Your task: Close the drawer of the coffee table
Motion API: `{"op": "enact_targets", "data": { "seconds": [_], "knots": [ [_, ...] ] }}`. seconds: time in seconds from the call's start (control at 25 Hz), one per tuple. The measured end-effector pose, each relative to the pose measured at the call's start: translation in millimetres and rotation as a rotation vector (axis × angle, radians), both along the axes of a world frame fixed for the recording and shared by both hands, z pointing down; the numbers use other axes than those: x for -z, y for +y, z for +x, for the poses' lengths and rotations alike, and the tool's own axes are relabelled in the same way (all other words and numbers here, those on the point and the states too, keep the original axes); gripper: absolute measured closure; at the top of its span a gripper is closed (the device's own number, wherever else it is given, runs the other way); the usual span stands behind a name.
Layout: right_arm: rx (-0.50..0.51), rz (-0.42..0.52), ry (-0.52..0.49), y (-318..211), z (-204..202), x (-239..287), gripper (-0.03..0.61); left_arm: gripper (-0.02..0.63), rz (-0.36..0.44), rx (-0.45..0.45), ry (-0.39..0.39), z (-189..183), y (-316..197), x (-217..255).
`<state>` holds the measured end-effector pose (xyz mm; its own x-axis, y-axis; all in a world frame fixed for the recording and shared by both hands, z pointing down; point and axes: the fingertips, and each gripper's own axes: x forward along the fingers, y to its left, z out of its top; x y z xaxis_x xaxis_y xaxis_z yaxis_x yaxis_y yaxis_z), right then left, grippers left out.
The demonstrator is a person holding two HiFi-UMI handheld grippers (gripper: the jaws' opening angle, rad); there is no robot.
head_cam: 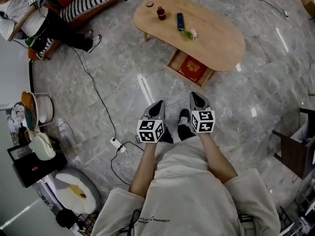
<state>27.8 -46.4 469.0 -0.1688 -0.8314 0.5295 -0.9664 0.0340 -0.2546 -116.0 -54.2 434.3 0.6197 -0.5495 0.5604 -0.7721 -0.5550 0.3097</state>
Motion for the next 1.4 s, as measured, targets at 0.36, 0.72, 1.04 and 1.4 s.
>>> {"op": "enact_targets", "data": {
  "seconds": [0.36,0.72,1.04,1.4],
  "knots": [
    [-0.305,-0.099,0.038,67,64,-29,0.563,0.603,-0.016,-0.267,-0.005,35,-27,-15],
    [-0.505,-0.127,0.065,79,72,-85,0.563,0.603,-0.064,-0.420,-0.022,24,-67,-83],
    [-0.620,-0.149,-0.002,103,43,-160,0.563,0.603,-0.055,-0.505,-0.047,22,-72,-163],
    [-0.421,-0.182,0.240,120,36,-254,0.563,0.604,0.013,-0.505,-0.034,30,-88,-264]
  ]
}}
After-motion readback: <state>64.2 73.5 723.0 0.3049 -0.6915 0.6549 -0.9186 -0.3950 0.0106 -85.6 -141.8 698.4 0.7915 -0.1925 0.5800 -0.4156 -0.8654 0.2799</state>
